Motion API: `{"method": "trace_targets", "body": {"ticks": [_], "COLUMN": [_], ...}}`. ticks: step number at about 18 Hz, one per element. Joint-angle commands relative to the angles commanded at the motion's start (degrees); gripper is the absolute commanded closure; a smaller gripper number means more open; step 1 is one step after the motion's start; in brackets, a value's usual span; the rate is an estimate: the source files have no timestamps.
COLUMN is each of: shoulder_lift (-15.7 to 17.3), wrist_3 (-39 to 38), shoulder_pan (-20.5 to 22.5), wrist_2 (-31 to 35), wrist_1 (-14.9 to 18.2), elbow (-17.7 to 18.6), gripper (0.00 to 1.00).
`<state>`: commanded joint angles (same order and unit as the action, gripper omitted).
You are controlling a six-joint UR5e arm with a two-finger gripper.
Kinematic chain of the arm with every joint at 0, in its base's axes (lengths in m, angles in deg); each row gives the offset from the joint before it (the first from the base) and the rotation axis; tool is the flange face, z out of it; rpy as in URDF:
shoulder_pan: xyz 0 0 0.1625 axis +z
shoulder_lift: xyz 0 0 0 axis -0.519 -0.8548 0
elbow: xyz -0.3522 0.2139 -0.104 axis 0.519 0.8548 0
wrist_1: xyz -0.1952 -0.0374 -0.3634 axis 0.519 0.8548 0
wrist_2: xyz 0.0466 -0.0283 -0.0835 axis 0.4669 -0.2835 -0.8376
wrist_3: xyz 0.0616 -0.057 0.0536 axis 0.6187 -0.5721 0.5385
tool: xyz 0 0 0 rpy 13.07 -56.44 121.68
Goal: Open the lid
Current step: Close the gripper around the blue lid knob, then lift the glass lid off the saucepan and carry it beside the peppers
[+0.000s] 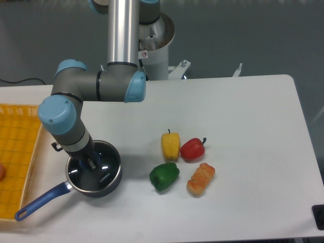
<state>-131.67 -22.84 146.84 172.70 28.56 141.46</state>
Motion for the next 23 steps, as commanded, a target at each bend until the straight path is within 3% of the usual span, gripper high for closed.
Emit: {"method": "trace_targets", "body": {"ticks": [10, 23], "shoulder_lift": [0.4, 2.4], "wrist_3": [0.0, 0.5], "shoulder_pan": [0.0, 0.4], "wrist_2": [0.0, -0.2], "wrist_1": [0.0, 0.7], "elbow": [0.1, 0.2], "gripper": [0.32, 0.33]}}
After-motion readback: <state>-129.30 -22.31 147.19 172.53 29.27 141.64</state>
